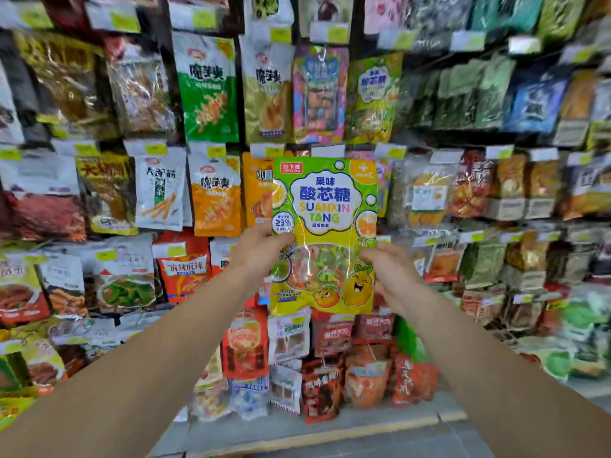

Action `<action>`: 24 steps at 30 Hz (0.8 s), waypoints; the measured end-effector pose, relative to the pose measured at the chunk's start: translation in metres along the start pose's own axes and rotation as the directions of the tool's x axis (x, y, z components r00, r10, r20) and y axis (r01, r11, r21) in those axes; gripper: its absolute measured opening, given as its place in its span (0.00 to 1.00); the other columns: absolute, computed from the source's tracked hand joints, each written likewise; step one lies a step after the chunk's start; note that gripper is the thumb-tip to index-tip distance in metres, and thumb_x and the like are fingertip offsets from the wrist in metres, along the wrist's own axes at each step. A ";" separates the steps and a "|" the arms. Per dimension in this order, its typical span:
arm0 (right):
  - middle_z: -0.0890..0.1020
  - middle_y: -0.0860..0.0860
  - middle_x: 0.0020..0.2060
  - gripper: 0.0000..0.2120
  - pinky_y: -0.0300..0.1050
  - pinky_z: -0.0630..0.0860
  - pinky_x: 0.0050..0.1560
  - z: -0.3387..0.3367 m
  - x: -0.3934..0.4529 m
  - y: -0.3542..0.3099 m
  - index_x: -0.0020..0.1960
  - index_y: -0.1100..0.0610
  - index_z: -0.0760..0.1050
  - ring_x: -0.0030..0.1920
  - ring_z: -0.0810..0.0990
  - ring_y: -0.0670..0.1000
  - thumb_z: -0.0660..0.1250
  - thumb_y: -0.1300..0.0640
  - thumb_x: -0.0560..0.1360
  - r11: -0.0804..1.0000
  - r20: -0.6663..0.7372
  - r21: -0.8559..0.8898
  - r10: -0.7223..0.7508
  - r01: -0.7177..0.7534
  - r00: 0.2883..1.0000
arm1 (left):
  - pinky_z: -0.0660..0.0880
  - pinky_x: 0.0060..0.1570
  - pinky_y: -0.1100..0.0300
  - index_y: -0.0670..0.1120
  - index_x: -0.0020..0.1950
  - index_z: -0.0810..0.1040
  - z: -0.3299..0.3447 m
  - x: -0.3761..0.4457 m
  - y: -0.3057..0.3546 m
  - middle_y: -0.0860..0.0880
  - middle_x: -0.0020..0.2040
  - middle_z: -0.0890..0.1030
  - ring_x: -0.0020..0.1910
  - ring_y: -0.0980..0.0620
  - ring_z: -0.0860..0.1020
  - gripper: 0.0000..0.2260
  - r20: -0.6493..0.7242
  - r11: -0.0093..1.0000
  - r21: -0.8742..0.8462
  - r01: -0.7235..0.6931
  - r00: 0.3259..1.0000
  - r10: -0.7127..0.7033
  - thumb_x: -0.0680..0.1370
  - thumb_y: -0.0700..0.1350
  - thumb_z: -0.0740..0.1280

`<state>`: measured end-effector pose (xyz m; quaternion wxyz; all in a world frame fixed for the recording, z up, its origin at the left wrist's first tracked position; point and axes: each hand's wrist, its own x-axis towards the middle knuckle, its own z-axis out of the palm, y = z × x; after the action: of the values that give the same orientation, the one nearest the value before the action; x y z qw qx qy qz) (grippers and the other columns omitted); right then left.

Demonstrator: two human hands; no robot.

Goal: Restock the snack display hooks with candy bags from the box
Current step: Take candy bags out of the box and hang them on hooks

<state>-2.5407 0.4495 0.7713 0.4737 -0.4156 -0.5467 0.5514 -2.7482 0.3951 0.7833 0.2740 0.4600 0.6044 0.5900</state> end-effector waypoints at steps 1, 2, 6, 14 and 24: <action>0.79 0.51 0.37 0.11 0.49 0.71 0.54 -0.005 0.012 -0.005 0.36 0.56 0.75 0.41 0.77 0.49 0.67 0.62 0.77 1.000 0.002 -0.009 -0.004 0.004 1.000 | 0.67 0.43 0.53 0.41 0.45 0.80 0.007 0.008 0.008 0.45 0.42 0.78 0.42 0.48 0.75 0.10 0.005 1.000 -0.013 -0.011 1.000 0.011 0.72 0.47 0.72; 0.81 0.55 0.38 0.11 0.49 0.70 0.51 -0.007 0.021 -0.013 0.35 0.57 0.78 0.42 0.77 0.52 0.67 0.61 0.76 1.000 -0.011 -0.025 0.001 -0.001 1.000 | 0.67 0.43 0.53 0.40 0.46 0.79 0.013 0.018 0.016 0.45 0.42 0.77 0.42 0.48 0.74 0.12 0.009 0.999 -0.030 -0.024 1.000 0.025 0.72 0.48 0.72; 0.79 0.53 0.59 0.19 0.54 0.72 0.60 -0.016 0.071 -0.039 0.59 0.55 0.76 0.58 0.77 0.55 0.72 0.51 0.70 1.000 -0.047 0.021 -0.019 0.020 0.999 | 0.64 0.38 0.55 0.44 0.43 0.78 0.035 0.062 0.042 0.47 0.41 0.75 0.39 0.50 0.71 0.04 0.000 0.995 -0.067 -0.077 0.997 0.077 0.75 0.44 0.70; 0.78 0.55 0.65 0.35 0.63 0.71 0.66 -0.016 0.177 -0.069 0.68 0.54 0.72 0.65 0.76 0.58 0.74 0.47 0.62 0.992 -0.036 0.094 -0.087 0.090 0.996 | 0.71 0.55 0.50 0.43 0.44 0.83 0.056 0.159 0.080 0.47 0.47 0.84 0.47 0.53 0.79 0.06 0.031 0.969 -0.193 -0.155 0.986 0.164 0.75 0.45 0.72; 0.78 0.53 0.65 0.41 0.70 0.69 0.66 -0.040 0.289 -0.099 0.65 0.53 0.74 0.67 0.75 0.58 0.77 0.43 0.53 0.986 -0.007 0.084 -0.145 0.145 0.989 | 0.73 0.63 0.45 0.42 0.66 0.75 0.092 0.257 0.128 0.48 0.66 0.78 0.62 0.48 0.77 0.37 0.017 0.919 -0.269 -0.286 0.953 0.302 0.64 0.61 0.77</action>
<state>-2.5546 0.7351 0.8852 0.5299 -0.3547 -0.5513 0.5380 -2.7478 0.6486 0.9473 0.2585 0.5219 0.4363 0.6859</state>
